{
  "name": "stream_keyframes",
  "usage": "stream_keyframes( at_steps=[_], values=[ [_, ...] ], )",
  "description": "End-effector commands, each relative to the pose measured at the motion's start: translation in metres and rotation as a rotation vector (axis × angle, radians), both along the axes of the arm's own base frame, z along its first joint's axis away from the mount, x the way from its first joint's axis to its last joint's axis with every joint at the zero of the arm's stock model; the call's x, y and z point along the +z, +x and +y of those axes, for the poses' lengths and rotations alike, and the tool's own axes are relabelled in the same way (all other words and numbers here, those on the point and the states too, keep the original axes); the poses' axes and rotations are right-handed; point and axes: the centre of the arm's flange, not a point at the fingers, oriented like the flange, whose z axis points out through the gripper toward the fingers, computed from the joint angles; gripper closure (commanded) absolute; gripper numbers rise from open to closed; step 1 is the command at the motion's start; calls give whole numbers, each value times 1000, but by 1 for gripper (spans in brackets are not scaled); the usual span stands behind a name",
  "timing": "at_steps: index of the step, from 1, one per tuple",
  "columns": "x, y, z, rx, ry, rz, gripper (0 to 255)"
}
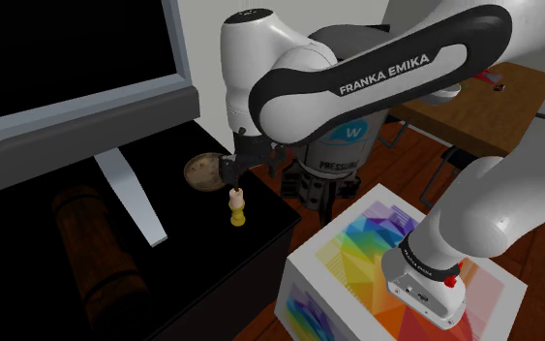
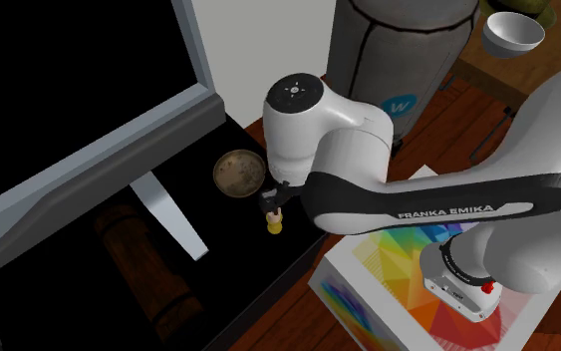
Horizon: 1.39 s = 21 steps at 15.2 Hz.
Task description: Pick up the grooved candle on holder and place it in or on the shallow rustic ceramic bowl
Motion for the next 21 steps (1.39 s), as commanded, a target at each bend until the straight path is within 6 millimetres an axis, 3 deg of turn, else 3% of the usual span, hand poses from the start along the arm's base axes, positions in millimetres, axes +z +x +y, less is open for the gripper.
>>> stream_keyframes(
  at_steps=[1,3,11,18,19,21],
  values=[
    [-14,4,22,-4,6,3,0],
    [-25,8,42,-7,9,5,0],
    [-65,7,41,-7,9,5,0],
    [-65,7,41,-7,9,6,0],
    [-65,7,41,-7,9,6,255],
    [-65,7,41,-7,9,6,255]
  ],
)
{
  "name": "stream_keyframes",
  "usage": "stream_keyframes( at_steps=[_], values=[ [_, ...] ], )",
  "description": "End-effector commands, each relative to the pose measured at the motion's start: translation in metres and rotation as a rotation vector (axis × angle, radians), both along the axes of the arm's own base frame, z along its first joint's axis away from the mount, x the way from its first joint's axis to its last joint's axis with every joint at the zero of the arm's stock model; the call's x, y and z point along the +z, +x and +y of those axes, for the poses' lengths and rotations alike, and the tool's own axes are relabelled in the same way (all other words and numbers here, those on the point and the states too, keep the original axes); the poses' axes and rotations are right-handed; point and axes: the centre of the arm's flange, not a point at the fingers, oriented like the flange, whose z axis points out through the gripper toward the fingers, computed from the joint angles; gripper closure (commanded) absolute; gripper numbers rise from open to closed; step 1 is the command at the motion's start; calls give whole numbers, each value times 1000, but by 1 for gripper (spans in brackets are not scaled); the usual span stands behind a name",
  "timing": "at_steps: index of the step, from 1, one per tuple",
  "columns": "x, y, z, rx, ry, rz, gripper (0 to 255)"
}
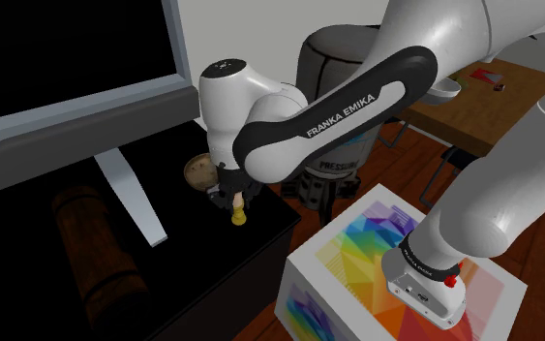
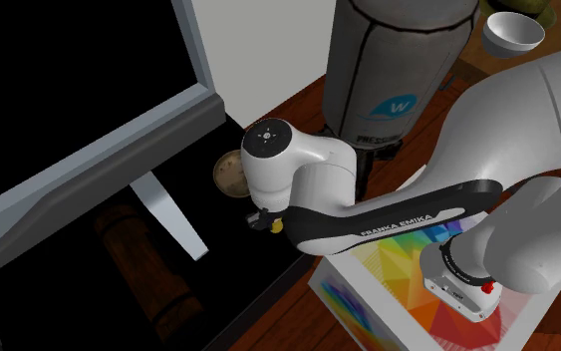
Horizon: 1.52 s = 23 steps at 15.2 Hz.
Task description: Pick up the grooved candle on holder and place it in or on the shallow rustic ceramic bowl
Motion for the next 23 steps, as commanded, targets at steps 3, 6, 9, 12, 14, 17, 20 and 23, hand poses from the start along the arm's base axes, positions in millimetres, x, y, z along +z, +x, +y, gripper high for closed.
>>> stream_keyframes(
  at_steps=[3,6,9,12,14,17,20,23],
  values=[
    [0,0,0,0,0,1,255],
    [-1,0,0,0,0,1,255],
    [10,0,0,0,0,1,255],
    [26,0,0,0,0,1,255],
    [37,0,0,0,0,1,255],
    [52,0,0,0,0,1,255],
    [68,0,0,0,0,1,255],
    [84,0,0,0,0,1,255]
  ],
)
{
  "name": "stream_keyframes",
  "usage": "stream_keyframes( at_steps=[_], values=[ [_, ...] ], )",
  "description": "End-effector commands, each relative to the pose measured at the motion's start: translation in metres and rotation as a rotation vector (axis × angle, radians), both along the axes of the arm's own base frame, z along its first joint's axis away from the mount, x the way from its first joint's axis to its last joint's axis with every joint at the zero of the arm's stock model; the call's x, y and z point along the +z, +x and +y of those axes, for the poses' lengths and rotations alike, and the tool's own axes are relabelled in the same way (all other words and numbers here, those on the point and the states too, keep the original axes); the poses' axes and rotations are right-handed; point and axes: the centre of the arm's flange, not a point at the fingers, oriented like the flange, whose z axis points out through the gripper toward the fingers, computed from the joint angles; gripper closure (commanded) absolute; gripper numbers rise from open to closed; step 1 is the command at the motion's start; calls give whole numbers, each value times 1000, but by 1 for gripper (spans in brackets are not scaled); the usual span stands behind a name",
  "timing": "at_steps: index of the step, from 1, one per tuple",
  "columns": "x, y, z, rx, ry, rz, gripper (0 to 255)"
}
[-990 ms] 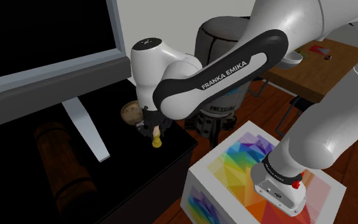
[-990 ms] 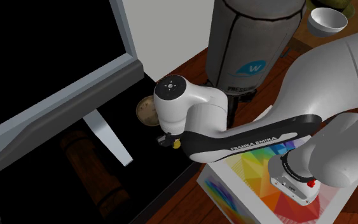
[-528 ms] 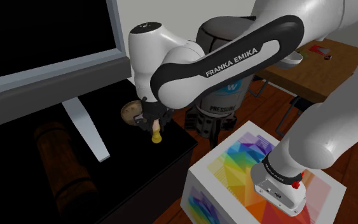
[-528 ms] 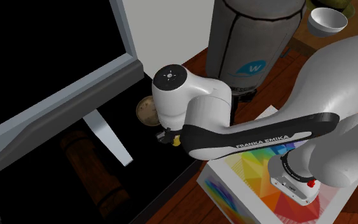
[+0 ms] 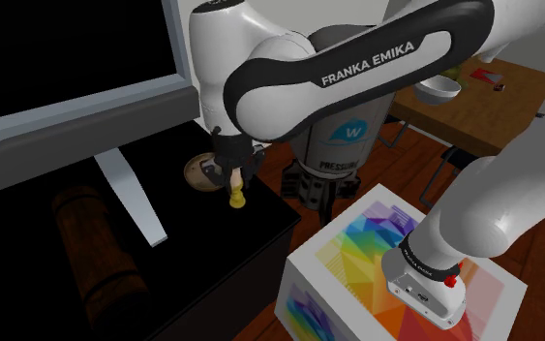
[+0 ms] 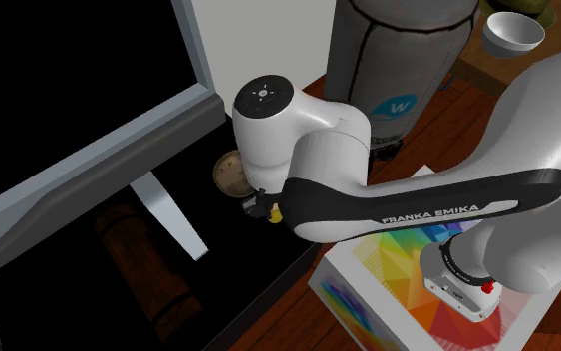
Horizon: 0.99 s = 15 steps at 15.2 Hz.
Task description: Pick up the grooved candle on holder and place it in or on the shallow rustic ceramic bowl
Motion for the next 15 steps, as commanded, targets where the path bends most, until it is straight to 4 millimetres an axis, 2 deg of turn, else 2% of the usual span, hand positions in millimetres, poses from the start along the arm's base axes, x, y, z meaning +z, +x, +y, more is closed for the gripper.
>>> stream_keyframes(
  at_steps=[1,8,15],
  values=[
    [11,-1,-1,0,0,0,255],
    [44,-1,-1,0,0,0,255],
    [59,90,-9,0,0,0,255]
  ],
)
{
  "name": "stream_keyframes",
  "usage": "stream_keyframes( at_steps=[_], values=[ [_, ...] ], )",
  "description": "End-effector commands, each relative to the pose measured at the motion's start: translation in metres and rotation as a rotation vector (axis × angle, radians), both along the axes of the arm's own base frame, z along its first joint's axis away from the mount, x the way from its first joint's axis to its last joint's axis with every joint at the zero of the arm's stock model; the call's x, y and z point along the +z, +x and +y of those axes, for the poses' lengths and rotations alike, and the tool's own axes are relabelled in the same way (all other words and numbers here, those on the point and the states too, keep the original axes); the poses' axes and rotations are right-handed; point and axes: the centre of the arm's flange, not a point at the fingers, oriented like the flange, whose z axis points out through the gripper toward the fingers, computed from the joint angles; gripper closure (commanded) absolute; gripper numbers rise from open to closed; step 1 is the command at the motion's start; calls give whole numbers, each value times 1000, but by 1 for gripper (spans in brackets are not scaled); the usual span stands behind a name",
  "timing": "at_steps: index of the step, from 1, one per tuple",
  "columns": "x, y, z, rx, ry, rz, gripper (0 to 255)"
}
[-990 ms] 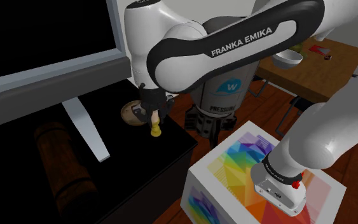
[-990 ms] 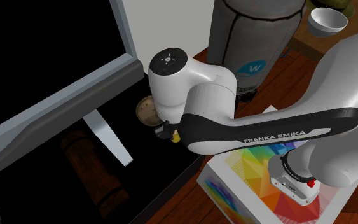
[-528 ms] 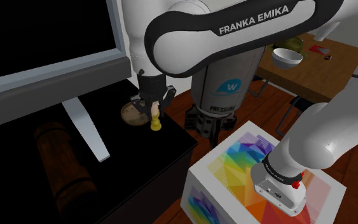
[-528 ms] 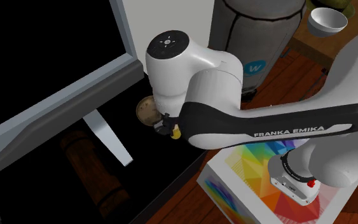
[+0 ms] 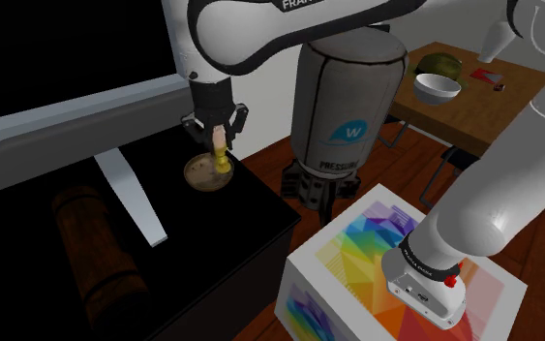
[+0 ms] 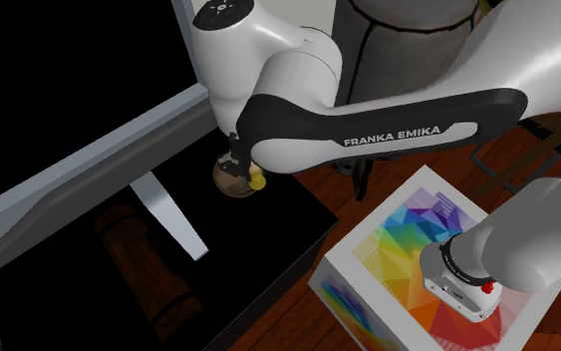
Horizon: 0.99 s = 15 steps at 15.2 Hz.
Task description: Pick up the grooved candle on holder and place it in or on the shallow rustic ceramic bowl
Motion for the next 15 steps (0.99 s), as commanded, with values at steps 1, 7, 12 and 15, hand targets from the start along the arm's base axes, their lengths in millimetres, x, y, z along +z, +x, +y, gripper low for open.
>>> stream_keyframes(
  at_steps=[1,7,12,15],
  values=[
    [2,26,-2,0,-1,0,255],
    [15,101,-9,0,-1,0,255],
    [-12,101,-9,0,-1,0,255],
    [-28,101,-9,0,-1,0,255]
  ],
)
